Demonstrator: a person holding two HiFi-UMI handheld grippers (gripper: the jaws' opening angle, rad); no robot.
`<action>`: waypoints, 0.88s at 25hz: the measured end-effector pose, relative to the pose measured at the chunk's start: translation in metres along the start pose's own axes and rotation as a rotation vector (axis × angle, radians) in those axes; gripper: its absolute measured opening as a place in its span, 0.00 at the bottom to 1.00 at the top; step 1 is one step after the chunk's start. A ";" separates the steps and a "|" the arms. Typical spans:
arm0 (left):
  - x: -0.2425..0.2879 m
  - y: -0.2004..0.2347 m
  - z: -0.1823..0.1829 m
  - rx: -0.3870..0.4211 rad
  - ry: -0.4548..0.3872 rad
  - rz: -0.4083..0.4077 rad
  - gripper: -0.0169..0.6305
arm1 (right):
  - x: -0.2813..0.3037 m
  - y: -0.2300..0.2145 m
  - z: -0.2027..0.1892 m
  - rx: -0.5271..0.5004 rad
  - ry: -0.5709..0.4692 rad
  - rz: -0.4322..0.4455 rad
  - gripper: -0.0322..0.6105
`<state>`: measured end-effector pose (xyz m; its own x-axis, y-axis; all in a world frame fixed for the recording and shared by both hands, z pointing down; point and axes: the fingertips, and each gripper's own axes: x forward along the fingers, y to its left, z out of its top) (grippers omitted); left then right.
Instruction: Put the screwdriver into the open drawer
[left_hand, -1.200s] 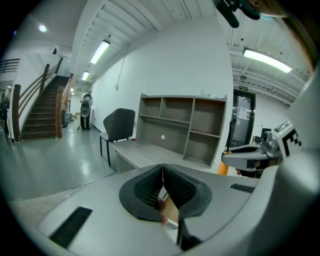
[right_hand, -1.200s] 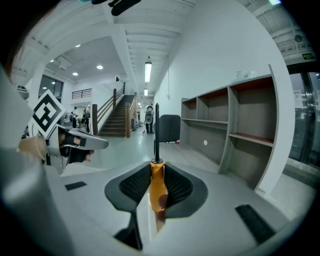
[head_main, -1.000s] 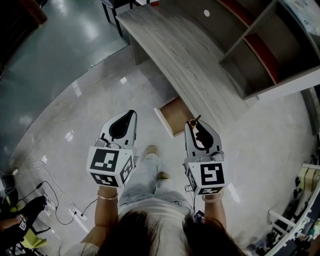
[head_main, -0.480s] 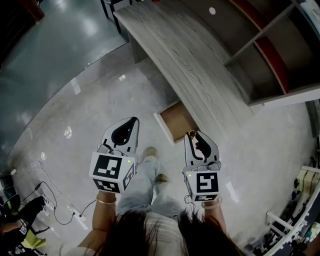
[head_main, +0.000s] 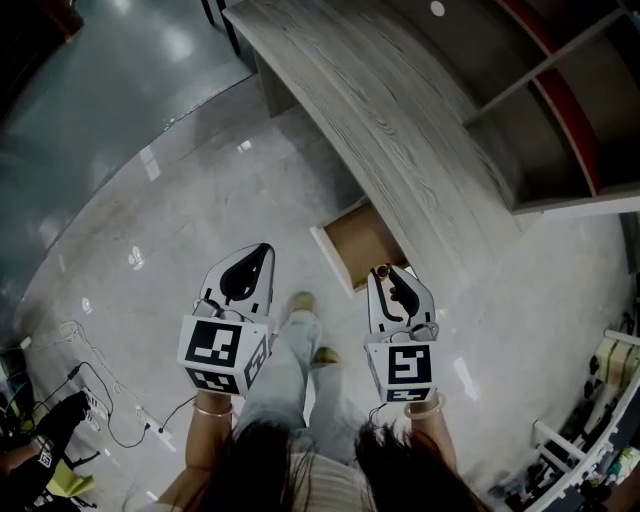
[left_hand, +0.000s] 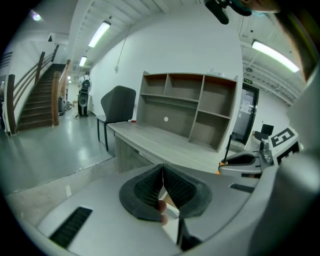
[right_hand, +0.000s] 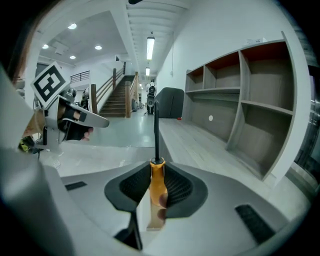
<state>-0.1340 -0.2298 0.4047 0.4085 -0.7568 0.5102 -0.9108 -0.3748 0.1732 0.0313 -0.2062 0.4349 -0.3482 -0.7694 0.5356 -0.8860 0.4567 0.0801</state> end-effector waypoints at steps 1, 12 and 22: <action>0.004 0.001 -0.004 -0.006 0.004 -0.001 0.05 | 0.004 0.000 -0.004 0.001 0.008 0.002 0.20; 0.035 0.007 -0.034 -0.018 0.035 -0.015 0.05 | 0.043 -0.002 -0.048 0.006 0.089 0.021 0.20; 0.057 0.008 -0.062 -0.018 0.061 -0.037 0.05 | 0.073 0.003 -0.091 -0.008 0.166 0.052 0.20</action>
<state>-0.1213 -0.2428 0.4869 0.4381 -0.7081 0.5537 -0.8962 -0.3922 0.2075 0.0310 -0.2205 0.5504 -0.3374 -0.6607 0.6705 -0.8657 0.4976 0.0548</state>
